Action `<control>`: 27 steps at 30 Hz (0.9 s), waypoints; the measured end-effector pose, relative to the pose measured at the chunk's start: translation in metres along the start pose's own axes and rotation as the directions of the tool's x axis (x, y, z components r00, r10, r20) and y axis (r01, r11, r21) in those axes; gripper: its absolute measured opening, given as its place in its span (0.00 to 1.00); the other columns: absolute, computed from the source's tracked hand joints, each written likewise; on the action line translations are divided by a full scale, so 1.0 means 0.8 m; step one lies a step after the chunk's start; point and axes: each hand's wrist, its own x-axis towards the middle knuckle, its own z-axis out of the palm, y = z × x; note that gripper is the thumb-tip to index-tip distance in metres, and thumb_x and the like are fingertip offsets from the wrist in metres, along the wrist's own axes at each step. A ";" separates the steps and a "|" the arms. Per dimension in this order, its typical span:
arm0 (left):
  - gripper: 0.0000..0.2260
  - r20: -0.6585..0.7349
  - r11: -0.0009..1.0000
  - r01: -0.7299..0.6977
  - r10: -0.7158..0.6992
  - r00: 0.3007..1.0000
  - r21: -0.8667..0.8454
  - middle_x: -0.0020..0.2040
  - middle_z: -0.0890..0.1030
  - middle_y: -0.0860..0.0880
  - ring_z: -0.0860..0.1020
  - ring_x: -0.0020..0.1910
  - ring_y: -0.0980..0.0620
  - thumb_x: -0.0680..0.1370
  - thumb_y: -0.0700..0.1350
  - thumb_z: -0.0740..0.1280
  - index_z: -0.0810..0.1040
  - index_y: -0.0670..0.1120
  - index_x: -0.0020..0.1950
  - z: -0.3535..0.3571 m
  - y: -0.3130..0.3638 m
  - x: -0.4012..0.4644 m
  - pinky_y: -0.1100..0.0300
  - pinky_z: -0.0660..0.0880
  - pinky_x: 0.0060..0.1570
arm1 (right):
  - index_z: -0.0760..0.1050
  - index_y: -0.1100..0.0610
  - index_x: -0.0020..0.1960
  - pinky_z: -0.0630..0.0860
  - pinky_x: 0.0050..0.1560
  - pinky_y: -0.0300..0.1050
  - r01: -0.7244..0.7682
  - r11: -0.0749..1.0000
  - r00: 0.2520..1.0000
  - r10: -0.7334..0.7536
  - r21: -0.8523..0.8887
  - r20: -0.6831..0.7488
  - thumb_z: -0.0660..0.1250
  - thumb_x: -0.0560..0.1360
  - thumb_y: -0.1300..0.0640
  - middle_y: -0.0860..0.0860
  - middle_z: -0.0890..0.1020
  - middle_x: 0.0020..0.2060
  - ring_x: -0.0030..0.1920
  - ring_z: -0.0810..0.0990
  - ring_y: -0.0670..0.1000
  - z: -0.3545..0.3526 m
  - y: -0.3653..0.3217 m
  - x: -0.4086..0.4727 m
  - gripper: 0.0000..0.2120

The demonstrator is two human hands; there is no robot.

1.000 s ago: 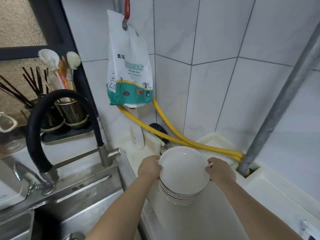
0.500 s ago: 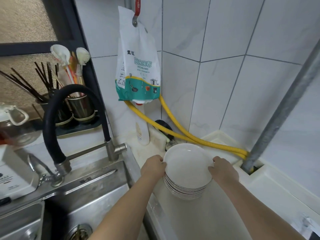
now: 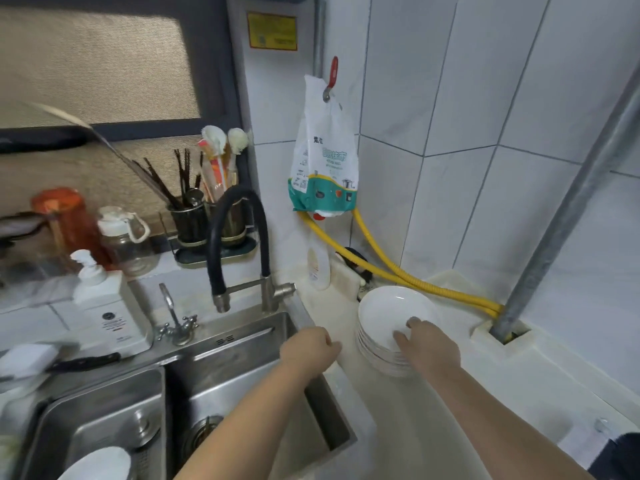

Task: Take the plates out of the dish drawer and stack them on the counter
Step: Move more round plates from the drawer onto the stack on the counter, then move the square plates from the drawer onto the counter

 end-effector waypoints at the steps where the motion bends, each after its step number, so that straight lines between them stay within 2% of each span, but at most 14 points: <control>1: 0.14 -0.007 1.000 0.000 0.000 1.000 0.001 0.47 0.81 0.50 0.80 0.50 0.49 0.77 0.58 0.60 0.79 0.50 0.47 -0.003 -0.014 -0.015 0.59 0.71 0.44 | 0.70 0.53 0.65 0.74 0.56 0.50 0.026 1.000 1.000 -0.026 0.006 -0.004 0.55 0.79 0.43 0.51 0.78 0.59 0.60 0.76 0.54 0.002 -0.014 -0.014 0.20; 6: 0.16 -0.072 1.000 0.027 -0.026 0.997 0.015 0.54 0.82 0.49 0.79 0.56 0.47 0.75 0.59 0.60 0.81 0.50 0.51 -0.015 -0.098 -0.097 0.58 0.71 0.47 | 0.74 0.54 0.62 0.74 0.55 0.49 0.201 0.977 0.979 -0.202 0.069 0.005 0.57 0.78 0.43 0.53 0.81 0.56 0.58 0.78 0.55 0.020 -0.091 -0.097 0.20; 11: 0.19 -0.083 0.990 0.140 -0.139 0.987 0.005 0.51 0.83 0.48 0.80 0.53 0.46 0.76 0.60 0.60 0.80 0.47 0.48 -0.014 -0.203 -0.196 0.58 0.72 0.46 | 0.75 0.54 0.56 0.75 0.52 0.48 0.366 0.926 0.921 -0.374 0.089 0.112 0.59 0.78 0.41 0.53 0.82 0.52 0.56 0.80 0.56 0.068 -0.164 -0.198 0.19; 14: 0.18 -0.051 0.974 0.224 -0.223 0.973 0.016 0.52 0.82 0.46 0.79 0.54 0.44 0.76 0.59 0.59 0.80 0.48 0.49 -0.006 -0.268 -0.266 0.57 0.71 0.46 | 0.74 0.53 0.58 0.75 0.52 0.47 0.435 0.897 0.871 -0.441 0.076 0.215 0.57 0.78 0.40 0.51 0.80 0.55 0.58 0.79 0.54 0.107 -0.207 -0.263 0.20; 18: 0.15 -0.049 0.936 0.353 -0.353 0.934 -0.010 0.50 0.82 0.48 0.79 0.52 0.47 0.76 0.60 0.59 0.77 0.51 0.44 0.012 -0.353 -0.364 0.58 0.71 0.44 | 0.74 0.52 0.56 0.75 0.53 0.48 0.541 0.836 0.771 -0.535 0.088 0.345 0.57 0.77 0.40 0.50 0.80 0.56 0.58 0.79 0.54 0.155 -0.266 -0.351 0.18; 20: 0.16 -0.059 0.909 0.413 -0.416 0.908 -0.059 0.51 0.82 0.50 0.80 0.52 0.48 0.75 0.61 0.60 0.78 0.51 0.47 0.020 -0.394 -0.414 0.58 0.72 0.45 | 0.75 0.50 0.57 0.75 0.54 0.47 0.599 0.793 0.709 -0.588 0.108 0.390 0.57 0.76 0.40 0.48 0.81 0.57 0.58 0.78 0.53 0.178 -0.297 -0.397 0.18; 23: 0.19 -0.072 0.860 0.497 -0.506 0.859 -0.117 0.53 0.82 0.53 0.79 0.55 0.51 0.74 0.63 0.59 0.80 0.52 0.52 0.029 -0.436 -0.475 0.59 0.71 0.47 | 0.73 0.48 0.64 0.72 0.56 0.45 0.648 0.744 0.633 -0.646 0.165 0.427 0.57 0.76 0.39 0.46 0.79 0.61 0.62 0.76 0.51 0.205 -0.330 -0.453 0.22; 27: 0.18 -0.065 0.770 0.585 -0.618 0.784 -0.256 0.48 0.83 0.52 0.80 0.51 0.51 0.74 0.63 0.61 0.81 0.51 0.48 0.041 -0.490 -0.564 0.59 0.73 0.45 | 0.75 0.49 0.61 0.73 0.54 0.45 0.721 0.653 0.485 -0.715 0.233 0.503 0.56 0.75 0.39 0.48 0.80 0.58 0.59 0.78 0.51 0.241 -0.382 -0.543 0.22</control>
